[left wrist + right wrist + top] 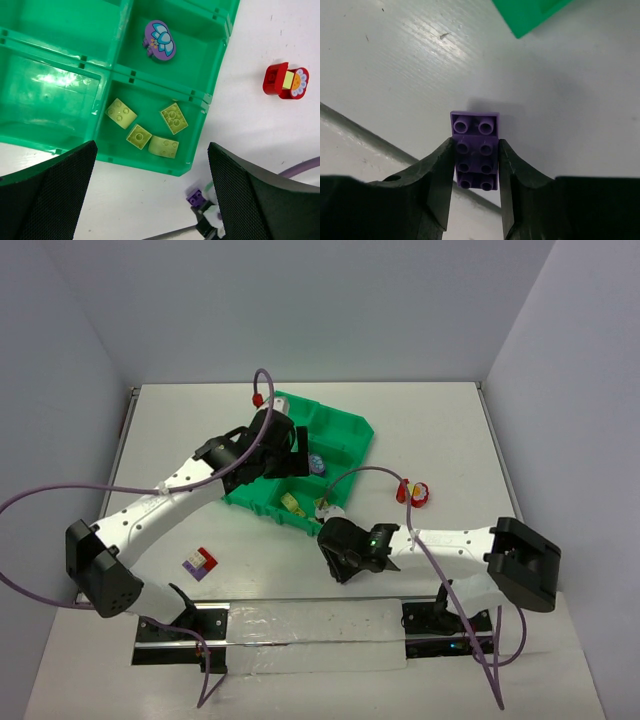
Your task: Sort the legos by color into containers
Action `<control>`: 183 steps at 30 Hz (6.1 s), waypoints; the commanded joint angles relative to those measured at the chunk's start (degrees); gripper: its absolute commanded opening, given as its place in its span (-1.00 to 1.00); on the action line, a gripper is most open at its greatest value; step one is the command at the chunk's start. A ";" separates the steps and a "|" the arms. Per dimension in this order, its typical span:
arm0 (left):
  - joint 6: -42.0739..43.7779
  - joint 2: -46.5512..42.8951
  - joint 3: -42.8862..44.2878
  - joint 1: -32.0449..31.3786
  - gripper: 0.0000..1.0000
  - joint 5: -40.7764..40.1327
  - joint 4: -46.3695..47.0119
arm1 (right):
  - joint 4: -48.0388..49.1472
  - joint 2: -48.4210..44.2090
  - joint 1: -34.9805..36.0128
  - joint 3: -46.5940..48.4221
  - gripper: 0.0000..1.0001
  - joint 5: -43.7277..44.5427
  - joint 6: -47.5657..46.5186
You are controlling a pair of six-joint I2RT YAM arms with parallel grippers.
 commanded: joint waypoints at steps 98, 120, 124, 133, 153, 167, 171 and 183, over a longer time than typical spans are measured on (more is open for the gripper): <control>-48.23 -17.76 -40.15 23.35 0.24 -7.51 -19.49 | -5.26 20.03 -30.45 48.74 0.46 -13.65 -12.11; -47.91 -17.48 -43.10 23.53 0.00 -6.12 -15.71 | -5.75 19.43 -30.40 48.63 0.46 -13.34 -12.25; -46.82 -16.36 -42.66 23.53 0.13 -6.38 -15.32 | -5.61 19.17 -30.45 48.07 0.46 -13.33 -12.20; -47.27 -17.16 -43.08 23.61 0.22 -6.28 -15.04 | -5.70 18.54 -30.45 47.59 0.46 -12.77 -12.29; -26.70 -19.99 -24.32 23.61 -1.00 -5.71 -16.47 | -8.33 15.29 -30.45 47.33 0.46 -15.06 -11.52; -13.17 -27.95 -20.74 23.53 -0.99 16.43 5.36 | 0.60 12.78 -26.79 47.23 0.44 -38.50 -0.26; -12.93 -28.17 -20.96 23.53 -0.99 21.52 10.56 | 1.85 17.06 -24.62 50.41 0.43 -40.21 1.31; -13.28 -28.31 -22.25 23.53 -0.99 23.43 13.70 | 6.87 22.94 -22.57 54.02 0.27 -41.54 5.91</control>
